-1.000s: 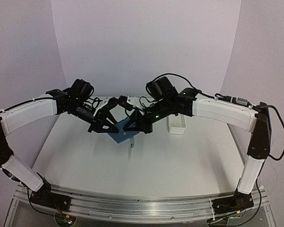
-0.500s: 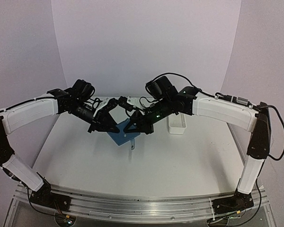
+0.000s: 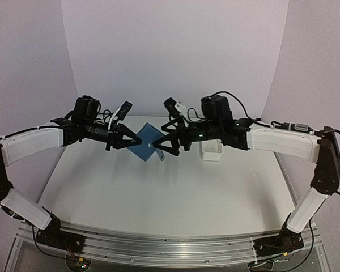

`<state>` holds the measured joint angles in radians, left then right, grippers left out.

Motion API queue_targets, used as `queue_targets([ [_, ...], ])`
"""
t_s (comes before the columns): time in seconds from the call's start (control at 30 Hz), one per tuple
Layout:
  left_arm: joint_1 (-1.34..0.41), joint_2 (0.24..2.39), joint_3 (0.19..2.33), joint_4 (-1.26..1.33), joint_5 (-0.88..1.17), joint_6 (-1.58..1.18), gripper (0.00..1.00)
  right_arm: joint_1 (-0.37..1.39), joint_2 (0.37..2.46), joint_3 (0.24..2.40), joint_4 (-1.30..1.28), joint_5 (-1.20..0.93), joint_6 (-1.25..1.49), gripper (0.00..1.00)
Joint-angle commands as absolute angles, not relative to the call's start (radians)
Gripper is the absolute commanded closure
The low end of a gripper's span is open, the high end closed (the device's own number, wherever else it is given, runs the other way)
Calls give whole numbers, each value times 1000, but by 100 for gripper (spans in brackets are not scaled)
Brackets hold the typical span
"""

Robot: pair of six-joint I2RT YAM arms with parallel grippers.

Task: Put the credit cards into the card holder
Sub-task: Close the card holder at the center of the board.

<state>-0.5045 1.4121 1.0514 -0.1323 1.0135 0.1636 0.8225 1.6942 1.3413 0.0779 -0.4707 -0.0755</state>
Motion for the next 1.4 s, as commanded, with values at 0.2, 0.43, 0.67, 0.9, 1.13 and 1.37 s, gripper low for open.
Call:
queue_targets([
  [0.2,-519,1362,974,403,1086,-246,100,792,1678,1223,642,-543,272,2],
  [0.43,-519,1360,975,446,1093,-295,100,792,1749,1290,658,-635,319,31],
  [0.67,-520,1360,974,370,1118,-247,100,787,1751,1302,687,-689,312,94],
  [0.9,-526,1432,1079,86,1184,-68,53,788,1767,1342,602,-782,264,100],
  [1.13,-526,1457,1126,-63,1199,74,48,790,1767,1411,372,-805,125,100],
  [1.37,-526,1477,1157,-90,1239,97,46,800,1813,1594,-37,-745,-103,100],
])
